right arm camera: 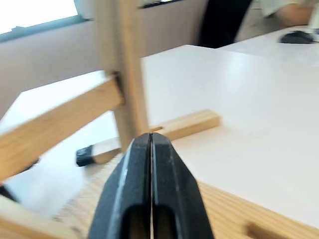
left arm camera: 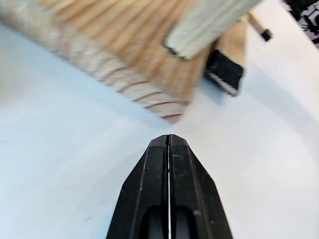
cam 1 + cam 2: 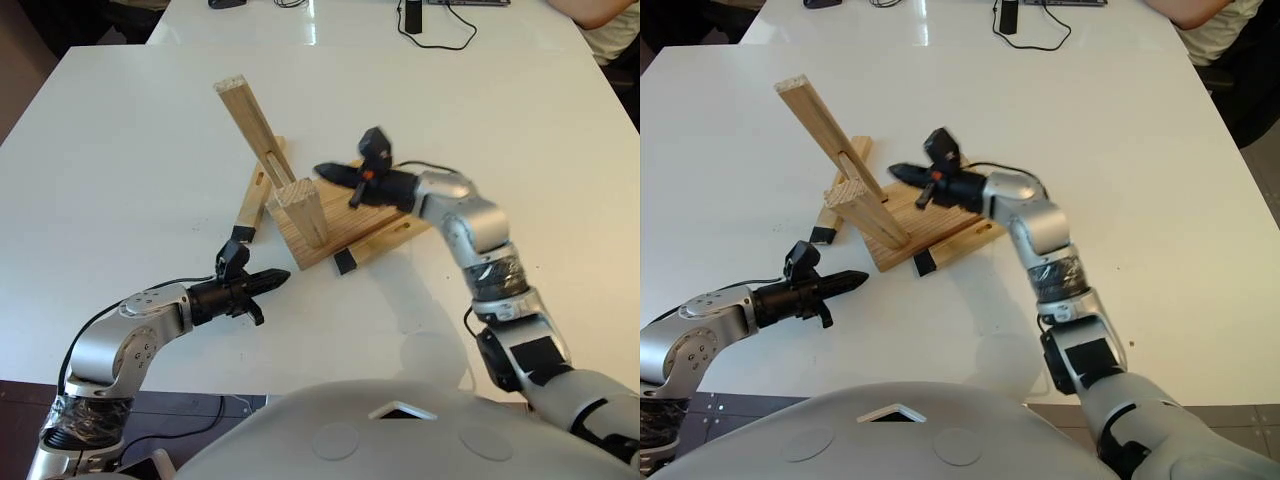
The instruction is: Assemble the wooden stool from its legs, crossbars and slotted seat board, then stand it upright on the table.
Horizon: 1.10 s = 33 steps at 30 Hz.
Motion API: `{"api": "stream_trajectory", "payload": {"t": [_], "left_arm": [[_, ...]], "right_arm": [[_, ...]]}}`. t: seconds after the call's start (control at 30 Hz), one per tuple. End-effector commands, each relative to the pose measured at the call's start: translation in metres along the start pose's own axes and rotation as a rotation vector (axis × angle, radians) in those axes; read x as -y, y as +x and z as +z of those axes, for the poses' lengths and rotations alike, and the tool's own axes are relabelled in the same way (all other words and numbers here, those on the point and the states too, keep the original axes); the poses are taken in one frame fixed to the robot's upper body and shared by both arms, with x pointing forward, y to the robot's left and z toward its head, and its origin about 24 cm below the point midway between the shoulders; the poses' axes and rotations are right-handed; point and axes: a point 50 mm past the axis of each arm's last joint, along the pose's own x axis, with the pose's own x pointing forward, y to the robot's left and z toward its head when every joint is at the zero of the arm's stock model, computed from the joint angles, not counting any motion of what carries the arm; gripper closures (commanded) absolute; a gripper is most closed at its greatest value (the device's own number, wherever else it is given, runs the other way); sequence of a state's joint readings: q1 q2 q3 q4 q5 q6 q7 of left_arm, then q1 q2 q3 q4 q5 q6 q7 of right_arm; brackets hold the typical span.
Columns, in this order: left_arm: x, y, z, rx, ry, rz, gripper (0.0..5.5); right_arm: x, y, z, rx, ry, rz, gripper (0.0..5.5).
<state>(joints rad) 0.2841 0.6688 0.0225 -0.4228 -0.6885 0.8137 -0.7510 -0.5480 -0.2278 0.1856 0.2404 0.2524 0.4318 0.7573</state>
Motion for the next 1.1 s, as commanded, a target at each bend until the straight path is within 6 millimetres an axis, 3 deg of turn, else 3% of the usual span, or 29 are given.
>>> {"api": "stream_trajectory", "payload": {"t": [0.03, 0.17, 0.27, 0.47, 0.6, 0.87, 1.1], "left_arm": [[0.010, 0.019, -0.009, -0.057, -0.010, -0.058, 5.50], [0.003, 0.035, -0.012, -0.073, -0.014, -0.020, 5.50], [-0.009, 0.047, -0.013, -0.097, 0.013, 0.060, 5.50], [-0.021, 0.065, -0.007, -0.077, 0.035, 0.122, 5.50], [-0.034, 0.065, -0.001, -0.033, 0.023, 0.213, 5.50], [-0.058, 0.057, 0.024, 0.073, 0.013, 0.328, 5.50], [-0.068, 0.064, 0.058, 0.174, -0.008, 0.326, 5.50]], "right_arm": [[0.048, 0.008, -0.009, -0.222, -0.276, -0.195, 5.46], [0.052, 0.026, -0.015, -0.303, -0.349, -0.174, 5.46], [0.056, 0.028, -0.021, -0.390, -0.357, -0.172, 5.46], [0.056, 0.012, -0.048, -0.610, -0.407, -0.016, 5.46], [0.054, -0.007, -0.067, -0.701, -0.411, 0.142, 5.46], [0.046, -0.025, -0.079, -0.696, -0.395, 0.330, 5.46], [0.033, -0.021, -0.068, -0.545, -0.370, 0.397, 5.46]]}}
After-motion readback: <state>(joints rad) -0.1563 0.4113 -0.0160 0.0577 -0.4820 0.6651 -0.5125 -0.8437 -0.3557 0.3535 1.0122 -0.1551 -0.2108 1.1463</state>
